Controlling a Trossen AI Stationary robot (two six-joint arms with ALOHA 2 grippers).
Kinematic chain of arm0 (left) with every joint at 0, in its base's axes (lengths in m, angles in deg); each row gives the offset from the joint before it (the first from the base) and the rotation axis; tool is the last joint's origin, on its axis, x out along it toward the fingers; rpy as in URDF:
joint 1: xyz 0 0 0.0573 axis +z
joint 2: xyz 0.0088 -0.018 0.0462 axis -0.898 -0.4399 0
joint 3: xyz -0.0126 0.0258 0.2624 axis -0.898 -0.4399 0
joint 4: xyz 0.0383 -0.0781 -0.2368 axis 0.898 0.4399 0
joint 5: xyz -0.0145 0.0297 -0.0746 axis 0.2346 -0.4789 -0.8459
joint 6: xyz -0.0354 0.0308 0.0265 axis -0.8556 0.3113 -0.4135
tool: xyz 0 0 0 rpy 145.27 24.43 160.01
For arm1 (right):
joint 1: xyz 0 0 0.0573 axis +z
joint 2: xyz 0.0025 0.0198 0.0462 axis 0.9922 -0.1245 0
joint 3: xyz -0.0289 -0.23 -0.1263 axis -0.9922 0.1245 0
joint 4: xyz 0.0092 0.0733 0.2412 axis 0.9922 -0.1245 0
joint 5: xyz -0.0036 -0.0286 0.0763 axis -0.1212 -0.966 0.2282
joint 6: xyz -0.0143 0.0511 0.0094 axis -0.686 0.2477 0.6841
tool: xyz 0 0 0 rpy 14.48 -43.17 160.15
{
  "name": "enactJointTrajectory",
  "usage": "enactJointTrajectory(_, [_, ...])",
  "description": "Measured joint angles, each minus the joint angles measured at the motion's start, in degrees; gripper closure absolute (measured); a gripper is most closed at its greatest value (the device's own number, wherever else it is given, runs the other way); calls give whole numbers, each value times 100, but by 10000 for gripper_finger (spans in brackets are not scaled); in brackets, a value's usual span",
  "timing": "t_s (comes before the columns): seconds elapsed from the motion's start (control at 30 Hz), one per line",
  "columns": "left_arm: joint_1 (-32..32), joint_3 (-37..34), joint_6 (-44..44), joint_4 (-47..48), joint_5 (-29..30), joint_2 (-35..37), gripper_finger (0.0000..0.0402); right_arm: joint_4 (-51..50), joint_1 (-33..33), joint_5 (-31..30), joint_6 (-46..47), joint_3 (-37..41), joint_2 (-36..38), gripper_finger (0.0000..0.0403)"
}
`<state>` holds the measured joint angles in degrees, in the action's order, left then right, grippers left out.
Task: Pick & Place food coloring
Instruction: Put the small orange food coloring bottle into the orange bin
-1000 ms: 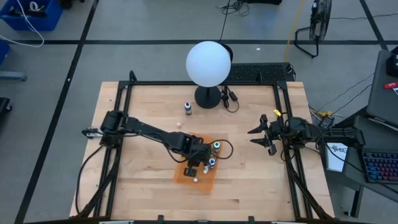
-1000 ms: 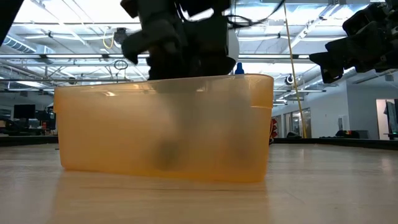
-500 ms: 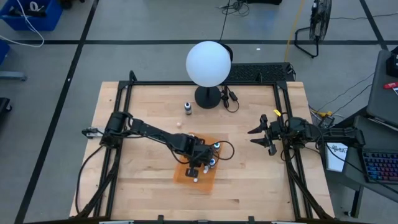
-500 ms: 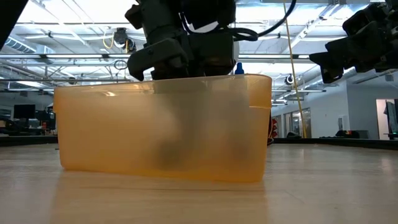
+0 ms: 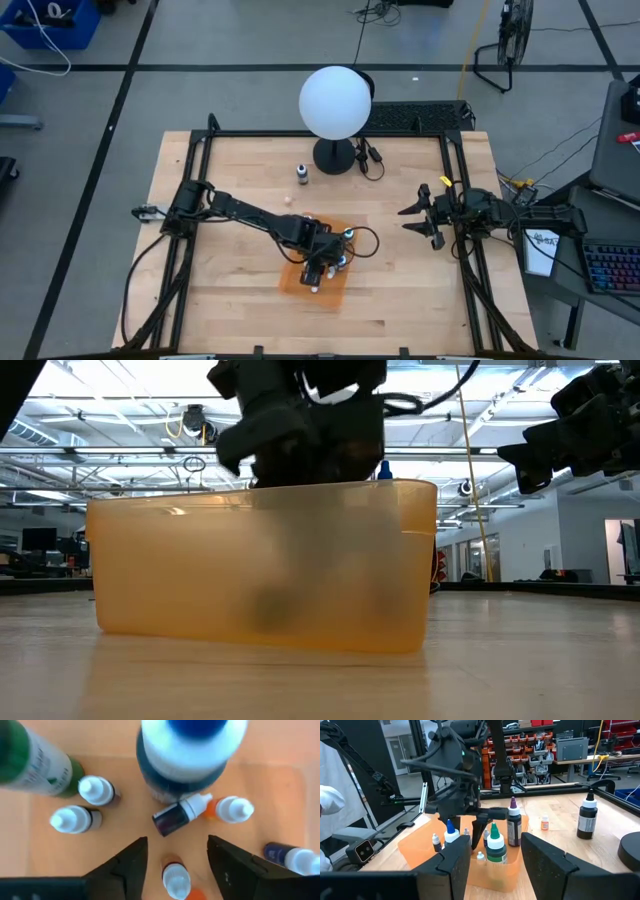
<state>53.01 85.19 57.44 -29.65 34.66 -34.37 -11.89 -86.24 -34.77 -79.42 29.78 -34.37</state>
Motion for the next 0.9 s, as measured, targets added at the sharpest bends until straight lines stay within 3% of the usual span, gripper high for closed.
enactJointTrajectory(0.27, [0,1063,88,1428,48,10,167,2,0,2,0,-2,0,240])
enactJointTrajectory(0.4, [-8,1241,87,2262,701,268,166,2,0,0,0,-2,0,240])
enactJointTrajectory(0.53, [124,755,-36,2534,1324,941,165,0,0,0,0,-2,-2,237])
enactJointTrajectory(0.77, [777,-668,-155,2406,1540,2470,165,2,0,0,0,0,-11,238])
enactJointTrajectory(0.9, [1424,-1358,-150,1704,1352,2899,165,2,1,1,0,-1,-13,238])
